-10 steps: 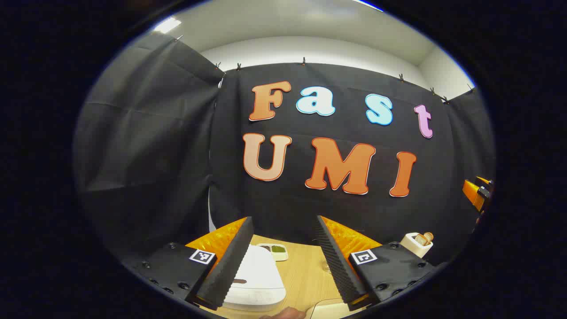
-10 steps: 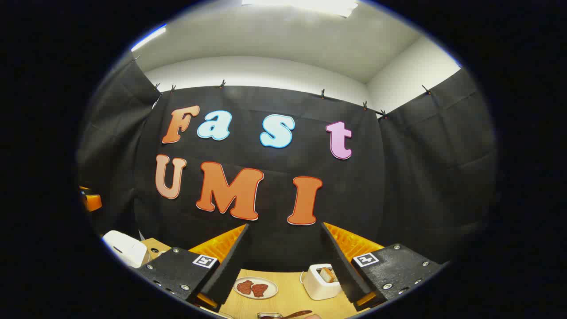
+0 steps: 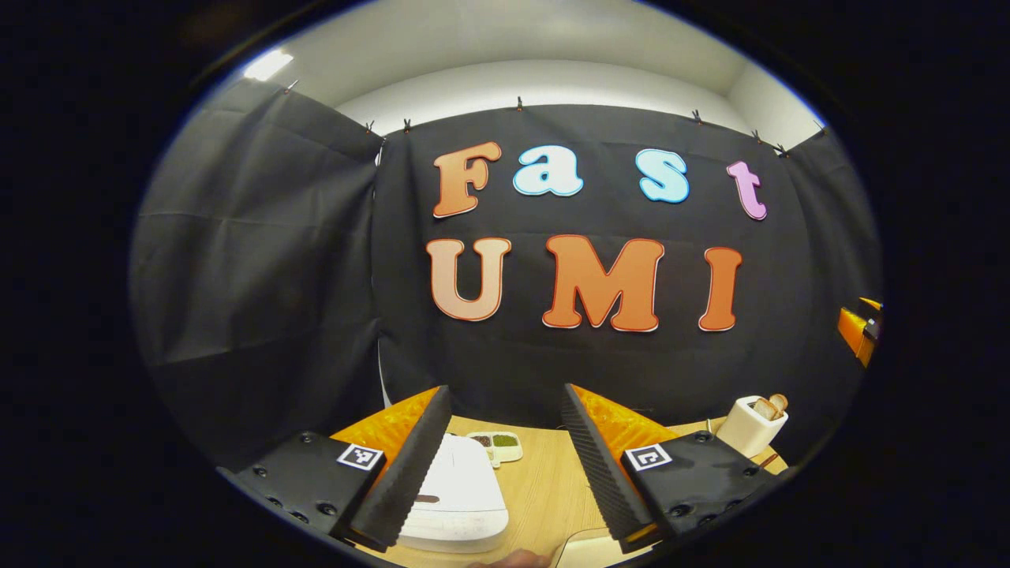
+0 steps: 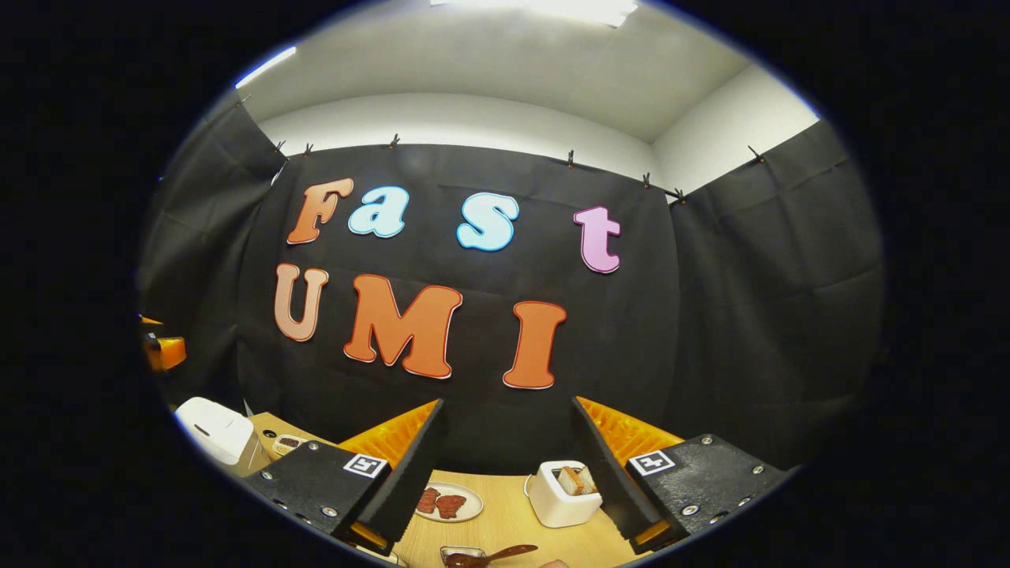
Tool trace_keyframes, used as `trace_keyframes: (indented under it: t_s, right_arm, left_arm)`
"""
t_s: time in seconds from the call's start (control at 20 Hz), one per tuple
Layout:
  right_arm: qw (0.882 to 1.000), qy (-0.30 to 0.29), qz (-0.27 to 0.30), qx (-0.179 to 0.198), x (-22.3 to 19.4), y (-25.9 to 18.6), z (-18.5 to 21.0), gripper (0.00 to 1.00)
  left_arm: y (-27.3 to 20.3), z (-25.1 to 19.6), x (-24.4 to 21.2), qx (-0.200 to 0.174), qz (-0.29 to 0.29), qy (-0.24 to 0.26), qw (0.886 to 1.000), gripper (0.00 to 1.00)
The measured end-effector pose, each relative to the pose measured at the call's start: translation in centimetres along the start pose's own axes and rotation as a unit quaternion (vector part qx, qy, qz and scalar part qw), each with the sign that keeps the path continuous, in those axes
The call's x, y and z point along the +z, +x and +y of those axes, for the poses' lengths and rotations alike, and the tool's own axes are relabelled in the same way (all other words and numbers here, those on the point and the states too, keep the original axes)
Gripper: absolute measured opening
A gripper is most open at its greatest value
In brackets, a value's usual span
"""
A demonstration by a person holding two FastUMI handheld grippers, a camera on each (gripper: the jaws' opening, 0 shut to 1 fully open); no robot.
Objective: Close the left gripper, press the button to open the rice cooker; take a wooden spoon from the chopstick holder with the right hand, scoop a spoonful of rice and pour it into the rice cooker, then put the wooden spoon back into the chopstick holder.
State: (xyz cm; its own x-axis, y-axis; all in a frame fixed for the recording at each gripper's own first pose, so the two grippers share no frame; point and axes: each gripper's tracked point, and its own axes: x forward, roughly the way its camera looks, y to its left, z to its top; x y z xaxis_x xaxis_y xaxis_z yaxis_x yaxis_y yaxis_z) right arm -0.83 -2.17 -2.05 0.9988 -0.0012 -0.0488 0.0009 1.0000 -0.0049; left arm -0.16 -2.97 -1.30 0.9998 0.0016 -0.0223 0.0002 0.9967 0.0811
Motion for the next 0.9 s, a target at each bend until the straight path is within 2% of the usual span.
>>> trace_keyframes:
  t_s: [0.15, 0.2, 0.25, 0.35, 0.4, 0.45, 0.6, 0.75, 0.9]
  right_arm:
    - [1.000, -0.001, 0.006, -0.001, -0.3, -0.2, -0.1, 0.96]
    - [1.000, 0.000, 0.007, 0.000, -0.3, -0.2, 0.0, 0.99]
    - [1.000, 0.000, 0.007, 0.000, -0.3, -0.2, 0.0, 0.96]
    - [1.000, -0.001, 0.006, 0.000, -0.1, -0.3, 0.0, 0.99]
    - [1.000, 0.000, 0.006, 0.000, -0.1, -0.3, 0.1, 0.95]
    - [1.000, 0.002, 0.008, 0.001, -0.2, -0.2, 0.2, 0.99]
    - [1.000, 0.002, 0.006, 0.003, 0.1, -0.4, 0.5, 0.96]
    - [1.000, 0.005, 0.003, 0.009, 0.4, -0.5, 1.1, 0.96]
    - [1.000, 0.006, 0.005, 0.010, 0.2, -0.5, 1.2, 0.96]
  left_arm:
    - [0.0, -0.4, -0.2, -0.006, 0.002, -0.004, 1.000, 0.97]
    - [0.0, -0.3, -0.2, -0.007, 0.002, -0.005, 1.000, 0.96]
    - [-0.1, -0.2, -0.1, -0.008, 0.001, -0.005, 1.000, 0.97]
    - [-0.1, -0.1, 0.1, -0.012, -0.002, -0.006, 1.000, 0.94]
    - [-0.2, -0.3, 0.0, -0.016, -0.002, -0.007, 1.000, 0.97]
    - [-0.2, -0.3, 0.1, -0.016, -0.003, -0.009, 1.000, 0.97]
    - [0.0, -0.2, 0.7, -0.026, -0.005, -0.010, 1.000, 0.96]
    - [0.2, 0.7, 2.3, -0.028, -0.019, 0.003, 0.999, 0.94]
    - [0.6, 1.5, 3.0, -0.032, -0.022, 0.018, 0.999, 0.97]
